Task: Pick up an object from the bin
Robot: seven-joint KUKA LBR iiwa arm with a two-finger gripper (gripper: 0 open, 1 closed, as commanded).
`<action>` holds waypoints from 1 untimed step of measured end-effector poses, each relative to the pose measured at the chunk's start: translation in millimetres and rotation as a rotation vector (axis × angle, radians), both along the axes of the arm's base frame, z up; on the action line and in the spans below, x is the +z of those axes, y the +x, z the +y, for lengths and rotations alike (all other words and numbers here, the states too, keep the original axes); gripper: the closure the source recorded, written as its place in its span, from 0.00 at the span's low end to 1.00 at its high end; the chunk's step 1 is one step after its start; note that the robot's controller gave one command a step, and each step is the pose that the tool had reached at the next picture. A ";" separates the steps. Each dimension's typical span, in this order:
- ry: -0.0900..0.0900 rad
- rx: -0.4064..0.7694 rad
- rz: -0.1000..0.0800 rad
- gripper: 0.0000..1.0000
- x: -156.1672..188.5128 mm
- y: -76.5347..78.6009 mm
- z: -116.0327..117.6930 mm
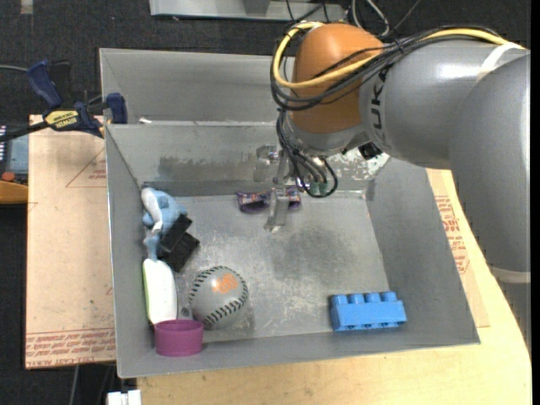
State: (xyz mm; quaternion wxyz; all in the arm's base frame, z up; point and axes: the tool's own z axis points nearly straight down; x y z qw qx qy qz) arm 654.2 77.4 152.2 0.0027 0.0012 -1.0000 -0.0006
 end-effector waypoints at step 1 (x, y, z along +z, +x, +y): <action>0.000 -0.002 -0.007 0.00 5.4 1.6 -0.5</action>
Offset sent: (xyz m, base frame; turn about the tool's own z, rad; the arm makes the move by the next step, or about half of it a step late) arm -0.0048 -0.0411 -0.0822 0.2692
